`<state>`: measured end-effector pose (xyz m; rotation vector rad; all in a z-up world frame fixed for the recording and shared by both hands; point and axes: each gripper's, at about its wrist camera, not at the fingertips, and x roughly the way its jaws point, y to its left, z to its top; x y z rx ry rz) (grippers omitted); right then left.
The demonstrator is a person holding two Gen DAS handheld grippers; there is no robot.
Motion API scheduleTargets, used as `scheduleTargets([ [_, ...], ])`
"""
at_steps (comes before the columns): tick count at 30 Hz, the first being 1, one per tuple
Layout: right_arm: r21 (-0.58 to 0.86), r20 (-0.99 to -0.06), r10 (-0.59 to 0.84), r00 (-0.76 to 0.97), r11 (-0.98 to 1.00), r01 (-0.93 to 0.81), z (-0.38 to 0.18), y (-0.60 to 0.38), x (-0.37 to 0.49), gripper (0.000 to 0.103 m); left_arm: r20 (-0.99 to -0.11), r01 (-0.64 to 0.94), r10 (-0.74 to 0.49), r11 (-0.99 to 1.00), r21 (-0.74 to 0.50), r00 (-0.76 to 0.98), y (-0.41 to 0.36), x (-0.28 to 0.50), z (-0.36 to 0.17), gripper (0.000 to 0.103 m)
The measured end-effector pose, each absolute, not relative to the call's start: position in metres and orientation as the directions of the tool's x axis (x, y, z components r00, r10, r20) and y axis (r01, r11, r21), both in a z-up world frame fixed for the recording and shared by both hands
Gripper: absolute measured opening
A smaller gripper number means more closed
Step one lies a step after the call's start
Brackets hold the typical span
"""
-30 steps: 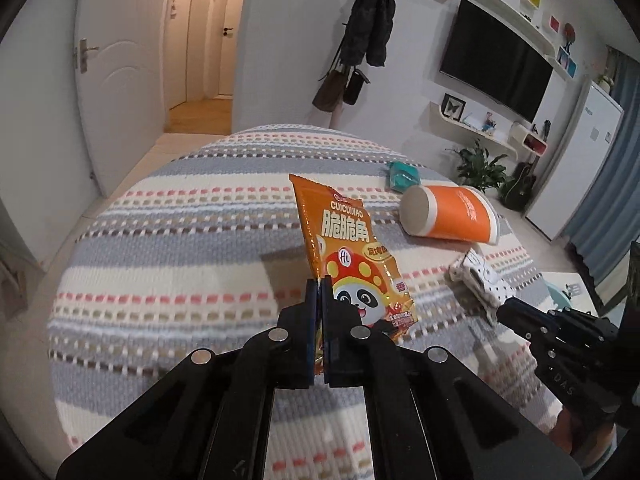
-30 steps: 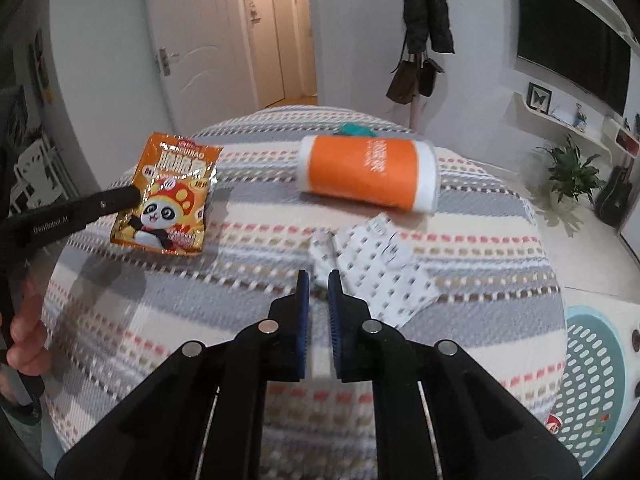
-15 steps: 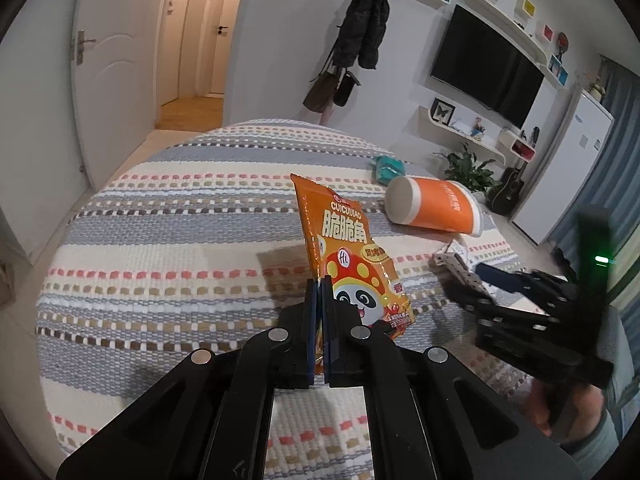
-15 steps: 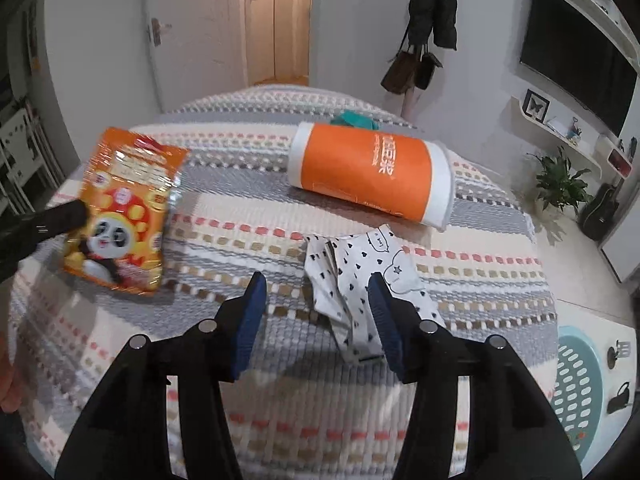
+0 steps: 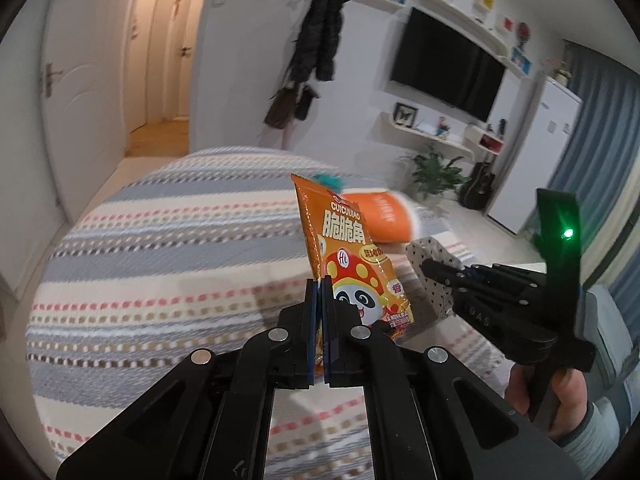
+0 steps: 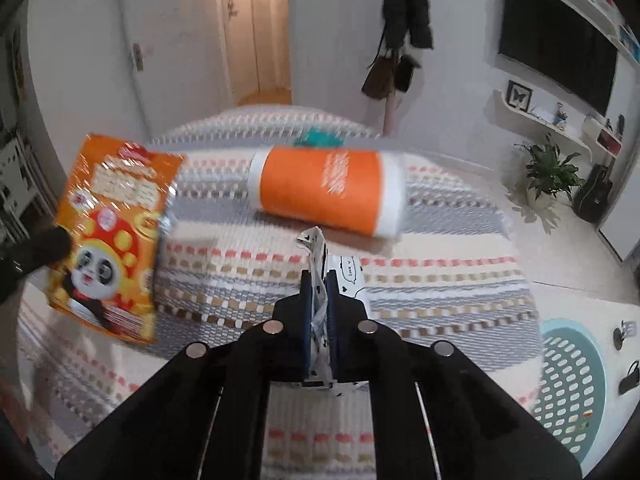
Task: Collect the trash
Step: 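Carry the snack bag and wrapper over the basket and release both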
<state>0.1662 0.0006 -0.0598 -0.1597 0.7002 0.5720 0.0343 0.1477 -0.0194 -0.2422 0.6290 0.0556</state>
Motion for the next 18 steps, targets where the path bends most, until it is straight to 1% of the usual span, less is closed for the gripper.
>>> scheduleTargets([
  [3,0.073,-0.613,0.449,0.650,0.851,-0.519,-0.046,-0.024,0.162,0.005,-0.572,-0.075,-0.063,0.974,-0.214,0.818,0.131,0.043,-0.013,0.000],
  [10,0.100,-0.524,0.398,0.753,0.907,-0.409,-0.012,-0.098,0.154,0.005,-0.541,0.042,-0.150,0.978,-0.206,0.827,0.079,0.065,-0.001,0.000],
  [13,0.115,-0.504,0.365,0.783,0.927,-0.358,-0.006,-0.131,0.151,0.005,-0.534,0.097,-0.189,0.976,-0.196,0.824,0.050,0.076,0.002,0.000],
  [18,0.123,-0.500,0.279,0.820,0.960,-0.252,-0.009,-0.188,0.152,0.005,-0.538,0.188,-0.259,0.965,-0.183,0.802,-0.003,0.100,-0.005,0.000],
])
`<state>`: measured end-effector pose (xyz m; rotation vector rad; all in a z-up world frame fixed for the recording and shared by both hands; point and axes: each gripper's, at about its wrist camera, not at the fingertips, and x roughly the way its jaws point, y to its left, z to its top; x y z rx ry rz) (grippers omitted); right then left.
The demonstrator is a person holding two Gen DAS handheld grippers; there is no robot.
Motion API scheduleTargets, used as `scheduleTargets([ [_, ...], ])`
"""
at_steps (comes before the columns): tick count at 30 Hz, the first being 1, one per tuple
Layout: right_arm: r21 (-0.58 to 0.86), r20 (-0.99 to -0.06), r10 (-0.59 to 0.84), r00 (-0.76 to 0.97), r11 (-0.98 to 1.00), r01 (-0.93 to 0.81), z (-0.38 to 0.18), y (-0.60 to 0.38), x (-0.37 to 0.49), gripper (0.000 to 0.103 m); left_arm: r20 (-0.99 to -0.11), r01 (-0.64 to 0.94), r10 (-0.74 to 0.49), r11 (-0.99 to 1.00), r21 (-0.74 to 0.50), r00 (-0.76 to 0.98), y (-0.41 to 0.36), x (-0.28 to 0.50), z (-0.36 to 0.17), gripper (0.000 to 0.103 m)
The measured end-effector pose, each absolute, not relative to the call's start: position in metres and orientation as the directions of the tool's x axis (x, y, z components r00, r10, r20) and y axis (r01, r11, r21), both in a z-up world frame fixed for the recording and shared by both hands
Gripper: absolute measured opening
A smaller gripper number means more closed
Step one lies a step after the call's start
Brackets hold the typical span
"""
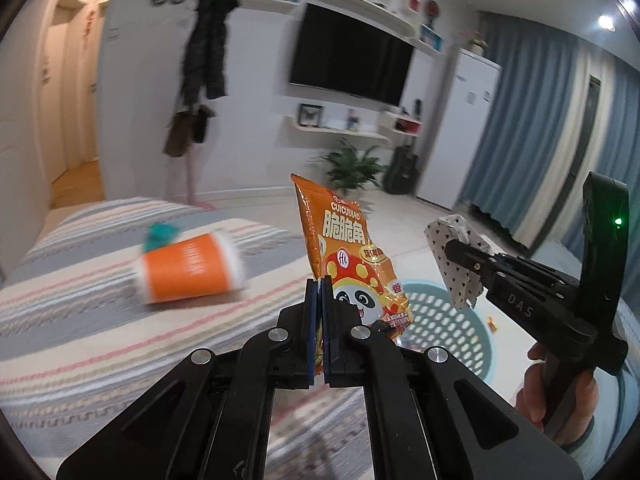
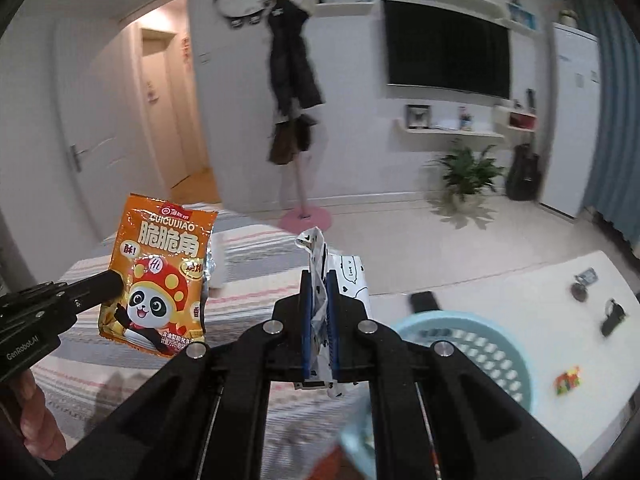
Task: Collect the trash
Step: 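Carry the snack bag and wrapper over the basket and release both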
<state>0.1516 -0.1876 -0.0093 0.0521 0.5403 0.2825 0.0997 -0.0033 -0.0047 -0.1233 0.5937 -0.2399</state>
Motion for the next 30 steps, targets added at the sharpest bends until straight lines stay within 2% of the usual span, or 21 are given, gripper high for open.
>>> scheduleTargets([
  [13,0.207,-0.619,0.135,0.773,0.978,-0.005,-0.072,-0.304,0.168,0.005,-0.646,0.346,-0.369,0.923,-0.169,0.668,-0.131,0.160,-0.058,0.000],
  [20,0.286,-0.748,0.178,0.640,0.956,0.069,-0.127,-0.331,0.187,0.005,-0.722,0.365,-0.360,0.918,-0.158,0.592,-0.163,0.182,-0.098,0.001],
  [26,0.343,-0.787,0.224,0.575,0.933,0.105,-0.157,-0.342,0.193,0.005,-0.756,0.366,-0.350,0.917,-0.157,0.553,-0.168,0.188,-0.118,0.002],
  [27,0.351,-0.788,0.233,0.570,0.930,0.105,-0.159,-0.343,0.192,0.006,-0.761,0.367,-0.353,0.916,-0.162,0.545,-0.167,0.188,-0.120,0.006],
  [28,0.354,-0.788,0.238,0.568,0.930,0.101,-0.159,-0.342,0.191,0.006,-0.764,0.365,-0.353,0.916,-0.164,0.541,-0.168,0.188,-0.121,0.017],
  [30,0.350,-0.790,0.239,0.564,0.932,0.094,-0.158,-0.340,0.191,0.009,-0.761,0.365,-0.362,0.914,-0.176,0.538,-0.166,0.186,-0.121,0.034],
])
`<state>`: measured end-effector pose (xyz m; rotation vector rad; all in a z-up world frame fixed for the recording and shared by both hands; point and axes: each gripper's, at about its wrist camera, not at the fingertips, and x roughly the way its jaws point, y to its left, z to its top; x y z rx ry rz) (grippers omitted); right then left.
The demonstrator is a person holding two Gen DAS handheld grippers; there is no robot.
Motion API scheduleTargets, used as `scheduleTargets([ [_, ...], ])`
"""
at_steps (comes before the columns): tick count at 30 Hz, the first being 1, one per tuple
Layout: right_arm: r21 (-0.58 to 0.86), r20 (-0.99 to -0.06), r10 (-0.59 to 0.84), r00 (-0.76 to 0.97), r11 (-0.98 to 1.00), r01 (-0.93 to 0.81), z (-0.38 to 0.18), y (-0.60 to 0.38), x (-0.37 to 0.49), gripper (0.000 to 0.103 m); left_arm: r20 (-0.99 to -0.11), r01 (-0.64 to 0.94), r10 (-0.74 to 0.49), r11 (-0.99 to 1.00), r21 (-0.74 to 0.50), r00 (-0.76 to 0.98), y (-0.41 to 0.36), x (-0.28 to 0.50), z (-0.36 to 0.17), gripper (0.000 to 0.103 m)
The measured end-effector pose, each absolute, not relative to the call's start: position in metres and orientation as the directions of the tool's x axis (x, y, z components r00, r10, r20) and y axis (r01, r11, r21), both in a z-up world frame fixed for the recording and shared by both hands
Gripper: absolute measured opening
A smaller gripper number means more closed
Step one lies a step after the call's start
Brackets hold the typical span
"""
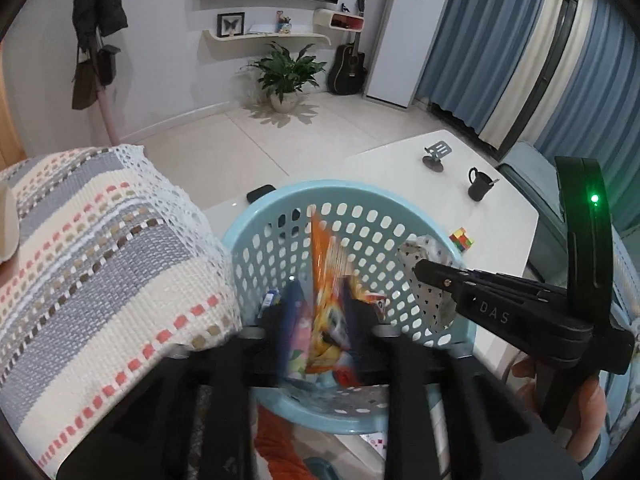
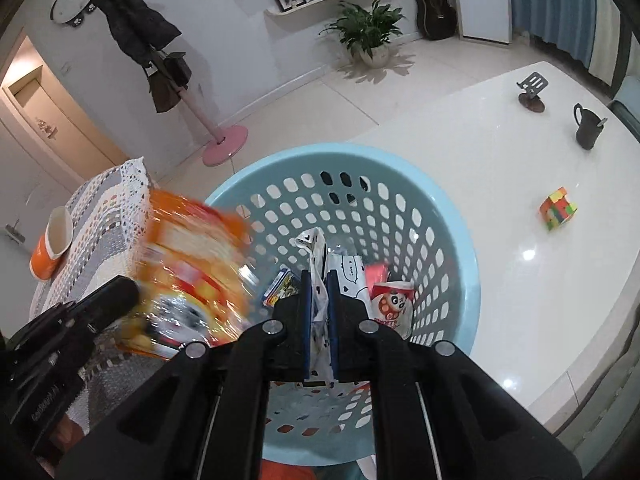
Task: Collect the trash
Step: 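Carry the snack bag and wrapper over the basket and release both, then move both tools back over the bed toward the orange paper cup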
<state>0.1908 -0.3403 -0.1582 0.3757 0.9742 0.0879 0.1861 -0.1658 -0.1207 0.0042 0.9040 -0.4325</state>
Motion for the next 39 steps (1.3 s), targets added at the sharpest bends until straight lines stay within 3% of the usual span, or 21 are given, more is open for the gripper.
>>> scheduleTargets([
  [2,0.343,-0.791,0.235,0.566,0.935,0.091,-0.155,-0.334,0.187,0.016,-0.751,0.371,-0.373,0.910,-0.183,0.544,-0.164,0.182,-0.117,0.045],
  [4,0.347,-0.785,0.239,0.572,0.934,0.086,-0.153,-0.331,0.185,0.031,-0.743,0.368,-0.382,0.909,-0.195,0.549,-0.159,0.178,-0.113,0.063],
  [6,0.343,-0.780,0.234,0.580,0.936,0.084,-0.150,-0.331,0.184,0.042,-0.730,0.362,-0.392,0.908,-0.210,0.560,-0.149,0.173,-0.108,0.068],
  [15,0.331,-0.744,0.251,0.619,0.943,0.015,-0.121,-0.307,0.175,0.043,-0.686,0.325,-0.404,0.912,-0.250,0.605,-0.118,0.148,-0.085,0.070],
  [24,0.290,-0.675,0.301,0.674,0.948,-0.133,-0.075,-0.241,0.167,0.051,-0.623,0.250,-0.372,0.928,-0.278,0.689,-0.060,0.124,-0.054,0.074],
  [30,0.246,-0.617,0.353,0.704,0.936,-0.254,-0.053,-0.176,0.162,0.059,-0.579,0.191,-0.296,0.953,-0.237,0.760,-0.005,0.101,-0.036,0.074],
  [39,0.151,-0.578,0.388,0.718,0.915,-0.374,-0.049,-0.074,0.183,0.059,-0.586,0.037,-0.156,0.977,-0.209,0.795,0.098,0.101,-0.032,0.074],
])
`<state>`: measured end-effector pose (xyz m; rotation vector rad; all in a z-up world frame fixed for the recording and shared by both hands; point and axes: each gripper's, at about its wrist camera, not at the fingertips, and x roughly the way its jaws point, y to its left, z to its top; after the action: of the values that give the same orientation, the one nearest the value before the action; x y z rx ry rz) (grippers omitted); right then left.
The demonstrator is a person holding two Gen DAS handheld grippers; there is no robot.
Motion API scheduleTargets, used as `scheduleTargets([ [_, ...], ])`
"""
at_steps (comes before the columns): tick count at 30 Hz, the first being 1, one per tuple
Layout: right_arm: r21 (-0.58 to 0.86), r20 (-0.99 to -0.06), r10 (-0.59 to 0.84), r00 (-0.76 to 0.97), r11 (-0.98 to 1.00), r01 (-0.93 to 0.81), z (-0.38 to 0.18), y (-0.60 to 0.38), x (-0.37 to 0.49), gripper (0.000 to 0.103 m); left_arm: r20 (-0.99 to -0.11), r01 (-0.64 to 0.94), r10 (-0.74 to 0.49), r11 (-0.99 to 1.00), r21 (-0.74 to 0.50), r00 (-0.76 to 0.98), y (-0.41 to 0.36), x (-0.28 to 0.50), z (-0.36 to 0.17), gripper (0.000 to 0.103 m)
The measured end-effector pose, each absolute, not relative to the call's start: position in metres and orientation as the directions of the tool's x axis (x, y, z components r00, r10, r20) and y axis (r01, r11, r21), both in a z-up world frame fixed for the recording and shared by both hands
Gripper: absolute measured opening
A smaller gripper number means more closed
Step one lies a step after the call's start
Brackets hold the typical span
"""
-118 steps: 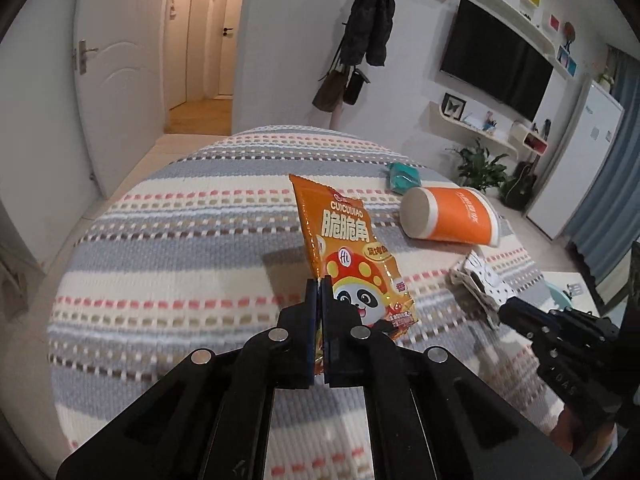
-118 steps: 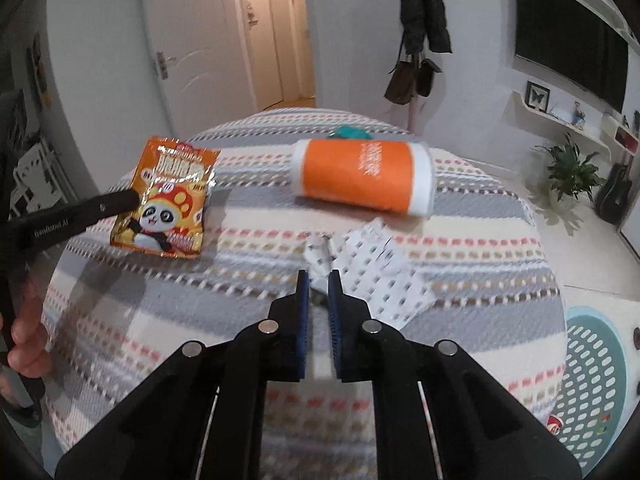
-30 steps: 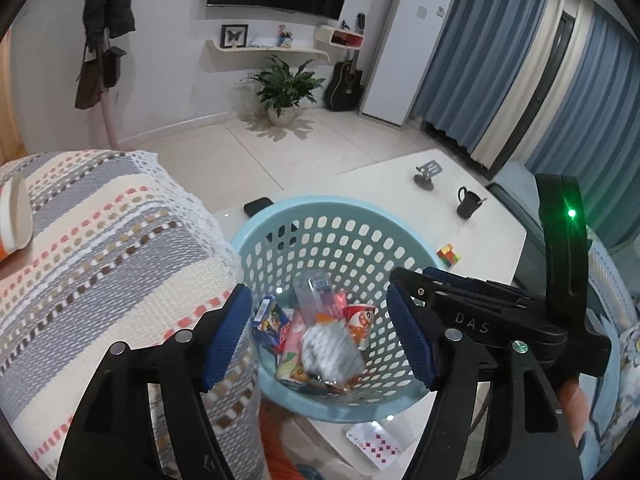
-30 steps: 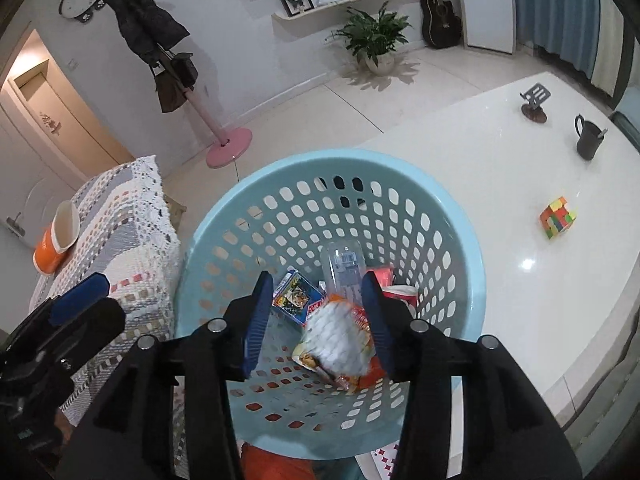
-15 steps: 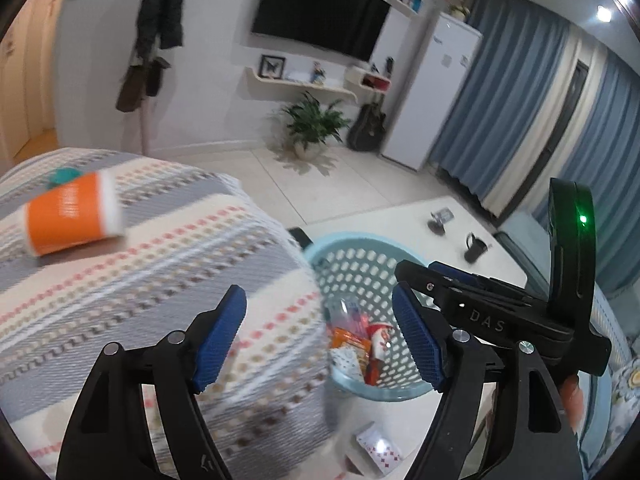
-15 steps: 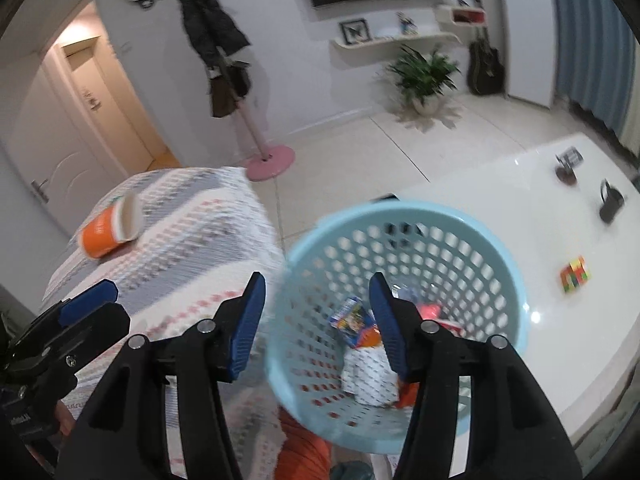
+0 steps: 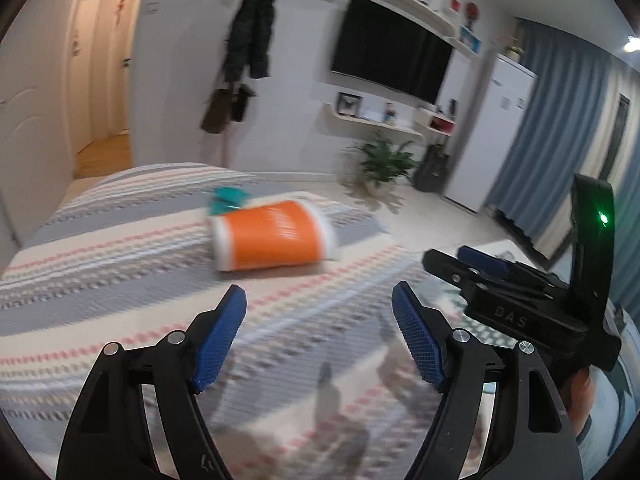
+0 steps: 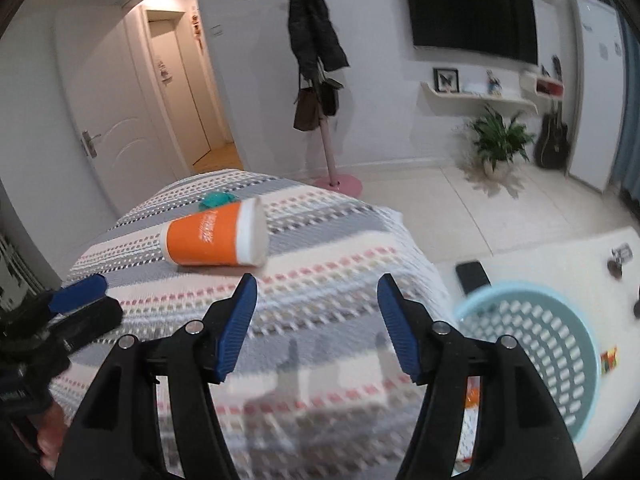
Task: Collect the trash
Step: 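Move both tools back over the bed toward the orange paper cup, then grasp the orange paper cup by its body with the left tool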
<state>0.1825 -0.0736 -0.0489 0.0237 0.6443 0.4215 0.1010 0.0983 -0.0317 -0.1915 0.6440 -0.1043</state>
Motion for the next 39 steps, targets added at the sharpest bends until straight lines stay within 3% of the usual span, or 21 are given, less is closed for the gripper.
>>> scheduleTargets([
  [10,0.130,-0.641,0.364,0.676,0.919,-0.371,-0.081,-0.035,0.206,0.043,-0.664,0.002,-0.125,0.983,-0.183,0.737,0.163,0.196,-0.044,0.075],
  [16,0.147,-0.638,0.390,0.664,0.908,-0.392,-0.083,-0.034,0.206,0.043,-0.709,0.037,-0.196,0.972,-0.233,0.678,0.171,0.242,-0.063,0.074],
  [21,0.186,-0.629,0.410,0.660,0.904,-0.385,-0.084,-0.041,0.208,0.043,-0.707,0.105,-0.299,0.947,-0.305,0.641,0.167,0.229,-0.068,0.070],
  [31,0.313,-0.610,0.432,0.665,0.902,-0.299,-0.085,-0.069,0.217,0.043,-0.717,0.255,-0.450,0.893,-0.371,0.533,0.131,0.180,-0.070,0.070],
  [35,0.324,-0.607,0.428,0.670,0.903,-0.282,-0.086,-0.073,0.218,0.043,-0.726,0.206,-0.315,0.949,-0.238,0.612,0.126,0.182,-0.061,0.082],
  [39,0.345,-0.605,0.429,0.670,0.900,-0.265,-0.087,-0.078,0.220,0.043,-0.766,0.248,-0.307,0.949,-0.197,0.565,0.113,0.206,-0.067,0.085],
])
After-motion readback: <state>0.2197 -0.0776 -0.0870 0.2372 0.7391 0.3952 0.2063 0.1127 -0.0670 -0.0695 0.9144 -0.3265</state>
